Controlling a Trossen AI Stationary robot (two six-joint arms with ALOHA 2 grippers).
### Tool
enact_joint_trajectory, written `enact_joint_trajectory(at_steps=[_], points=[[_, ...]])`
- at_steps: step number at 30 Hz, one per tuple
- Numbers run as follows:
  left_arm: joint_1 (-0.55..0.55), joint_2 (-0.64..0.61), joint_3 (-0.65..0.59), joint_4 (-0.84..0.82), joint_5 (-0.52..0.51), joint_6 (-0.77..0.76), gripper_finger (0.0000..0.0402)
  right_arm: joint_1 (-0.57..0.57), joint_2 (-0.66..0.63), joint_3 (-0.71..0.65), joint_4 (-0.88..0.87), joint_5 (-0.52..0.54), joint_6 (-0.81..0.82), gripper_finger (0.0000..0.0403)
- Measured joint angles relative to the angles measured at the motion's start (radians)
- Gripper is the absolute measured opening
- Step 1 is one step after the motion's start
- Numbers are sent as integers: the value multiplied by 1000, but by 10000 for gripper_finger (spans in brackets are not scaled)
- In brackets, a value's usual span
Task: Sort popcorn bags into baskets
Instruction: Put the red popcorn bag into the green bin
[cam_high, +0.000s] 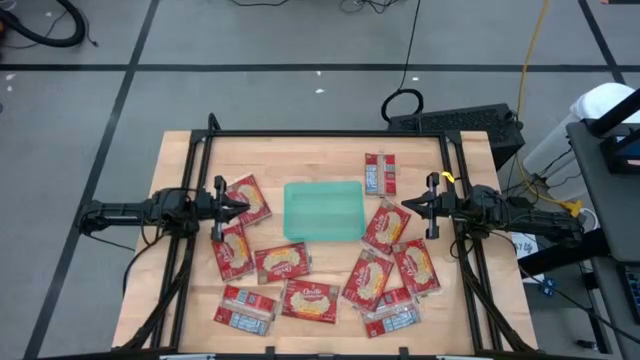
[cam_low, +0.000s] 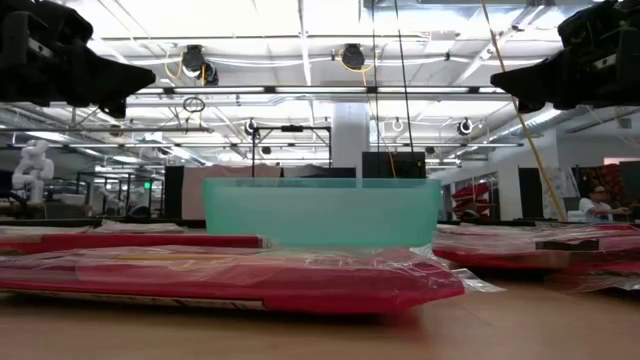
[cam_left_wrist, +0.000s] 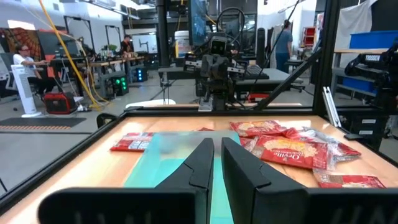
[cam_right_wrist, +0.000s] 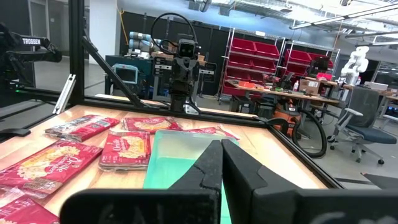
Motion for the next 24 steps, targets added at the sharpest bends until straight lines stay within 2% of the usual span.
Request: enact_joint_trajectory(at_steps=[4, 8, 13, 19, 24], points=[[0, 0, 0, 4, 0, 1, 37, 0, 0, 0, 18, 0, 13, 0], [0, 0, 0, 4, 1, -20, 37, 0, 0, 0, 26, 6, 95, 0], [0, 0, 1, -24, 4, -86, 37, 0, 23, 0, 64, 113, 139, 0], [0, 4, 2, -47, 6, -83, 37, -1, 140, 0, 74, 213, 202, 0], [0, 4, 2, -48, 5, -86, 37, -1, 299, 37, 130, 257, 273, 0]])
